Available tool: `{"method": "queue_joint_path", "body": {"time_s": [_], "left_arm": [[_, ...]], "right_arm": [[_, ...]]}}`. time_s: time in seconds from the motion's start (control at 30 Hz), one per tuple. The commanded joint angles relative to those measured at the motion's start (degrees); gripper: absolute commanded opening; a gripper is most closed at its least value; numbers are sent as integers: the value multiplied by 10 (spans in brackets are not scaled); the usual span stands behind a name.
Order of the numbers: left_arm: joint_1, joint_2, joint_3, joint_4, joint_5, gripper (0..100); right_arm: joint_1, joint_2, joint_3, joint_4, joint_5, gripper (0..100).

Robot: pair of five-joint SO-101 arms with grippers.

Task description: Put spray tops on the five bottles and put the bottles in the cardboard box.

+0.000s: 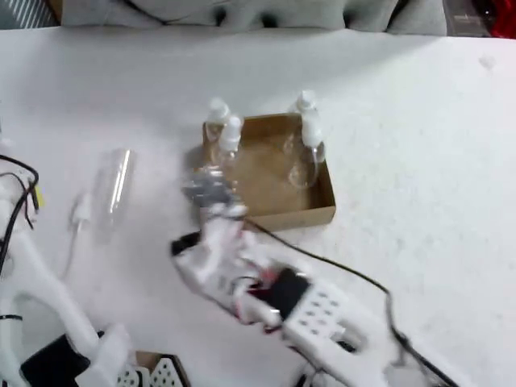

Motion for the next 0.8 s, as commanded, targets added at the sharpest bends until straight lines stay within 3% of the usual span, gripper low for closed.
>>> {"method": "queue_joint_path", "body": {"time_s": [0.0, 0.17, 0.37, 0.77], "left_arm": [[11, -4, 23, -7, -12, 159], [11, -3, 84, -90, -37, 173], [43, -2, 152, -144, -119, 173], [83, 9, 153, -146, -171, 174]], "right_arm": [[85, -154, 41, 65, 18, 16], [201, -353, 123, 148, 79, 17], [243, -552, 222, 223, 85, 17], [247, -535, 245, 227, 84, 17]]}}
